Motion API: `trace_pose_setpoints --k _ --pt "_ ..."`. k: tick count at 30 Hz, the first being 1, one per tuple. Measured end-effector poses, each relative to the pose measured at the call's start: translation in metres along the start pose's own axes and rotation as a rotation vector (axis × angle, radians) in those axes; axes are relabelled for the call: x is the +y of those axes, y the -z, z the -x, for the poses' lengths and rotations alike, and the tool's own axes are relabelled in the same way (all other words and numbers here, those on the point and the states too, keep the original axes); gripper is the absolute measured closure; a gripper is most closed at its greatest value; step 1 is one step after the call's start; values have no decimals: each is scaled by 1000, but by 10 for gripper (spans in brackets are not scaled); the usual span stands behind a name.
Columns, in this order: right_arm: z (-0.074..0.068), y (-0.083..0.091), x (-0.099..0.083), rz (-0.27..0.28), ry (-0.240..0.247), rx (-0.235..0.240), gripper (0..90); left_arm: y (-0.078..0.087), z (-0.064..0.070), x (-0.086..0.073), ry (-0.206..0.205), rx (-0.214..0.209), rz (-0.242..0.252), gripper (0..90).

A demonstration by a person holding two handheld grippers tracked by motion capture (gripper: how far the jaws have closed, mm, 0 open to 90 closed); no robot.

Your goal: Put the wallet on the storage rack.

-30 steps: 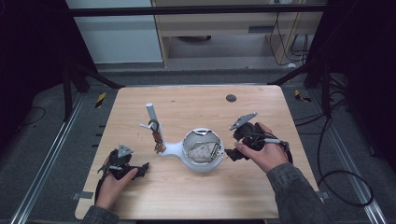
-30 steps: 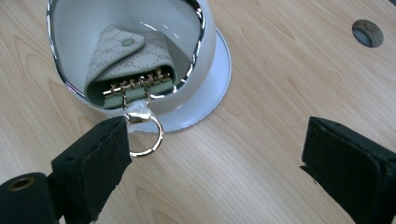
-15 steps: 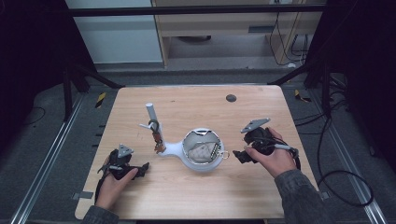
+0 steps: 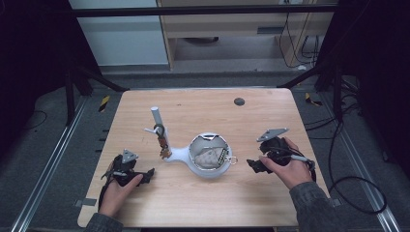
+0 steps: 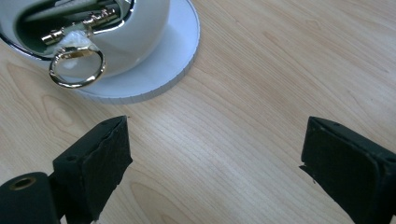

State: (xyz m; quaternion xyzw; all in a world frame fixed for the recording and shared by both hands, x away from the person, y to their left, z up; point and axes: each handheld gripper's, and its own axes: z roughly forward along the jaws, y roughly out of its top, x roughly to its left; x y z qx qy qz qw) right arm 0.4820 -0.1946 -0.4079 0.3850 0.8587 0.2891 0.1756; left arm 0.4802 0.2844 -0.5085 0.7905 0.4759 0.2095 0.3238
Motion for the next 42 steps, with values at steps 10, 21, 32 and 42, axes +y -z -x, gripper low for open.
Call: trace_pose_setpoints --k 10,21,32,42 --pt "6 -5 -20 -10 -45 -9 83 0 0 0 1 -1 0 0" --pt "13 -13 -42 -14 -76 2 84 0 0 0 2 -1 0 0" --pt "16 -26 -61 -26 -113 10 83 0 0 0 2 -1 -1 0" --pt "17 -36 -74 -23 -139 4 76 0 0 0 3 -1 -1 0"
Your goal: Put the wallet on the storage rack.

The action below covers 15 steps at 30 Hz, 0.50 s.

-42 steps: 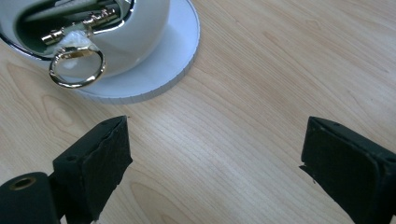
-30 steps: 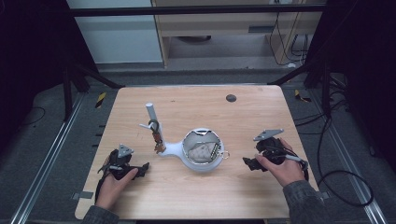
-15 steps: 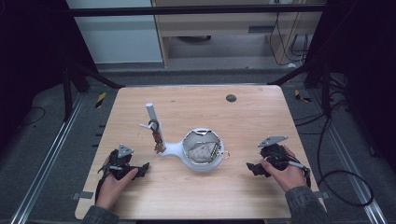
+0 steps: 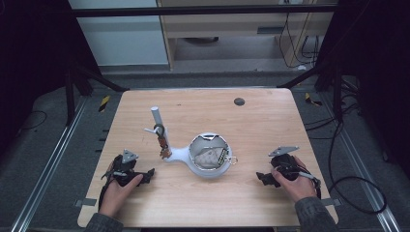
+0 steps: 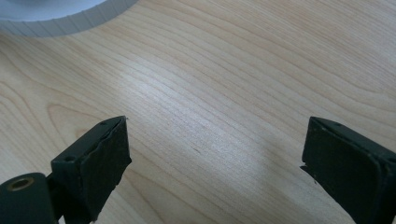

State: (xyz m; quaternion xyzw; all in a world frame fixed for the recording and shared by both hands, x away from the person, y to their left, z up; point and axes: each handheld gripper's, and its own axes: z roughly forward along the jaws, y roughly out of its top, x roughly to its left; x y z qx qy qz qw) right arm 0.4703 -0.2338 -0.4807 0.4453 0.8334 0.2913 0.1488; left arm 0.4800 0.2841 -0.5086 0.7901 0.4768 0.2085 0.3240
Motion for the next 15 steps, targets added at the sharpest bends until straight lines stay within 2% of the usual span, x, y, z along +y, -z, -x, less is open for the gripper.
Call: trace_pose_setpoints --k 5,7,9,15 --pt "3 -6 -4 17 -24 -16 69 0 0 0 0 0 1 0" --pt "6 -9 -4 33 -57 -36 67 0 0 0 0 0 0 0" --pt "8 -12 -3 50 -73 -63 65 0 0 0 0 0 0 0" --pt "14 -21 0 76 -115 -98 59 0 0 0 0 -1 0 0"
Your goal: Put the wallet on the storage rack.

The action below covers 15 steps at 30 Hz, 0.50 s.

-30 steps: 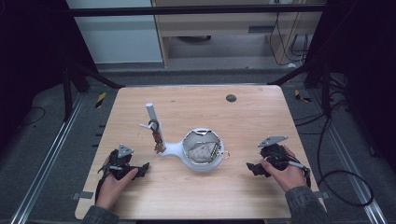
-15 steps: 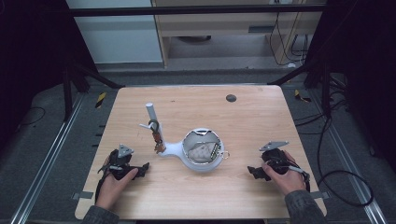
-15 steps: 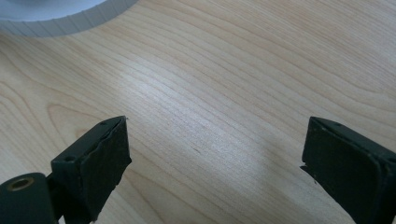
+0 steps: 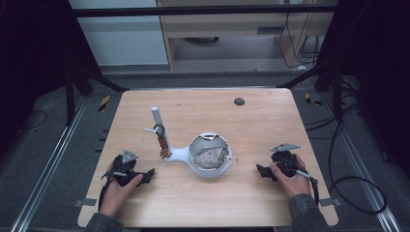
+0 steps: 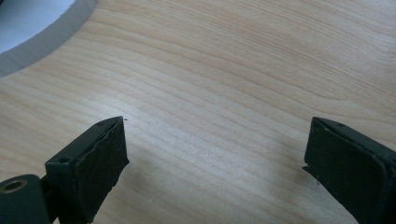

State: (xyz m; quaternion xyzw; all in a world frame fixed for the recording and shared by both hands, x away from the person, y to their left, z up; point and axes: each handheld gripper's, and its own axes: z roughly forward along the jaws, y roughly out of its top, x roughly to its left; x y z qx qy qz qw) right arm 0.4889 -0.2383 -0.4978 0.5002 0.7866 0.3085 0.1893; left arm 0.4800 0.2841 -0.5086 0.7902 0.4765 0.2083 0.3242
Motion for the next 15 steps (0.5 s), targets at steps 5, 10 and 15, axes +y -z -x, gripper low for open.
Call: trace_pose_setpoints --k 5,10,15 --pt "2 -10 -1 13 -35 -26 45 0 0 0 0 0 0 0" --pt "-1 -15 -2 43 -31 -54 11 0 0 0 0 0 -1 0" --pt "-2 -16 -5 67 -37 -59 4 0 0 0 0 0 -1 0"
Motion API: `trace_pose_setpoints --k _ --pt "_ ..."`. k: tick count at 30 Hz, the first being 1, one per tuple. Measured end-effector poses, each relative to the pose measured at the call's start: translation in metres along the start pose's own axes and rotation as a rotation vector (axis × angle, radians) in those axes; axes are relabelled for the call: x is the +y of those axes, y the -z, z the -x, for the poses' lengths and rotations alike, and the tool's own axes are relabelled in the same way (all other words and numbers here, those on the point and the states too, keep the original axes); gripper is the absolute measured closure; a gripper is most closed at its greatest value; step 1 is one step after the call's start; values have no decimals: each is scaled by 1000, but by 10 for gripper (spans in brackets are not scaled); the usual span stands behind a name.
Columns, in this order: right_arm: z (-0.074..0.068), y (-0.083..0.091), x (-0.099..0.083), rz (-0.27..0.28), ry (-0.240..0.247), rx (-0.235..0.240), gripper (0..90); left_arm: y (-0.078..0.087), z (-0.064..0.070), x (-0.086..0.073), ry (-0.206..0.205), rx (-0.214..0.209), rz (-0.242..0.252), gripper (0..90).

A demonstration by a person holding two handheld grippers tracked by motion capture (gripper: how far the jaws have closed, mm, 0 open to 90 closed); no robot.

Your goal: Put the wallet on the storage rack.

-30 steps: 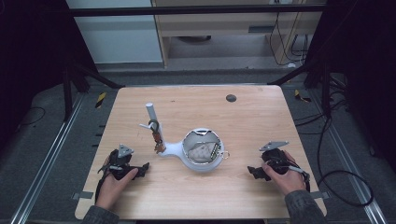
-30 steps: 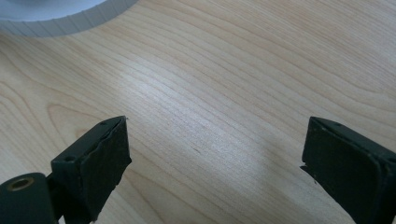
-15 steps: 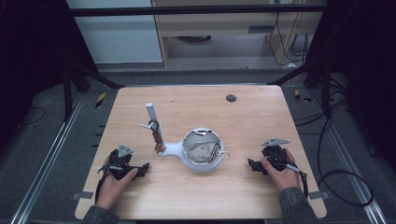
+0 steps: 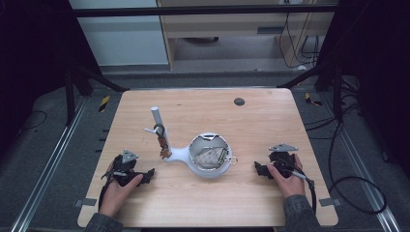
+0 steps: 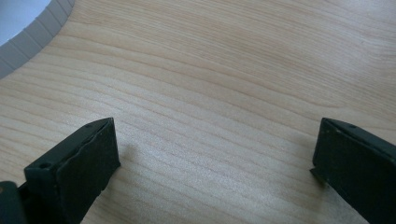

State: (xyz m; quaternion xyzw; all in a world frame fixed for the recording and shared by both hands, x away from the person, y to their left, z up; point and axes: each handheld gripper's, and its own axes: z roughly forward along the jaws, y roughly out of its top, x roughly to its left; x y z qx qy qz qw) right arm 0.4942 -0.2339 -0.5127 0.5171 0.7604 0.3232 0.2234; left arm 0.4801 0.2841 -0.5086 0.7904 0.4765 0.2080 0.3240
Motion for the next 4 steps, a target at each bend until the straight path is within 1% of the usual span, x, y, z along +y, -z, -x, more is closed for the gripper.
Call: trace_pose_setpoints --k 4 --pt "-1 1 -1 -1 -4 -3 5 0 0 0 -1 -1 -2 0"
